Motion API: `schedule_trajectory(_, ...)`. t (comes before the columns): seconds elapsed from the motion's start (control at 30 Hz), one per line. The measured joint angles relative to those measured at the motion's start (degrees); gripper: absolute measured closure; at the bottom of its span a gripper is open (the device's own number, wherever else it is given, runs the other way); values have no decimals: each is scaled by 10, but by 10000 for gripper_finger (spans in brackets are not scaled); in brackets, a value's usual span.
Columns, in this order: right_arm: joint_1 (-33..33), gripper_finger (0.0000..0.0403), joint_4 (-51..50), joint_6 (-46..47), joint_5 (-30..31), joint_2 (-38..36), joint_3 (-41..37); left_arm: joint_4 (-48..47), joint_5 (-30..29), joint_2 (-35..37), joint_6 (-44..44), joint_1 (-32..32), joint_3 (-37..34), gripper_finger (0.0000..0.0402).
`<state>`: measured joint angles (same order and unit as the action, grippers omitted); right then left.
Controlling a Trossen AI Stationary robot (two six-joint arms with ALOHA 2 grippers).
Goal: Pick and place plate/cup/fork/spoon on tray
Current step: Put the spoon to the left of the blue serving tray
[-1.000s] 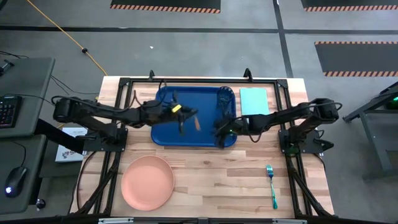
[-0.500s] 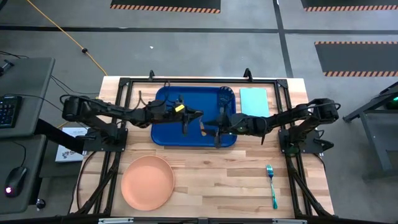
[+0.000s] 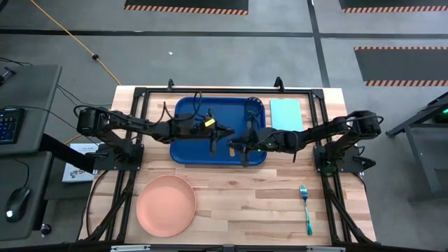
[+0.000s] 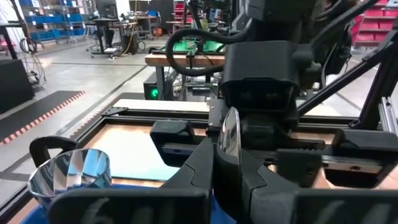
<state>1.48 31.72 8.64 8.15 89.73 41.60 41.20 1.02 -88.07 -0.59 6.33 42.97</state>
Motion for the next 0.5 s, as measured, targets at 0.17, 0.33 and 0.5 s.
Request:
schedule_trajectory(0.17, 0, 376, -12, 7, 0, -1, 0, -5, -2, 0, -9, 0, 0, 394)
schedule_trajectory(0.33, -6, 389, -51, -2, 6, -14, 0, -17, -28, 5, -13, -1, 0, 348)
schedule_trajectory(0.5, -19, 389, -158, 7, 20, -69, -1, -74, -55, 58, -35, 0, 0, 291)
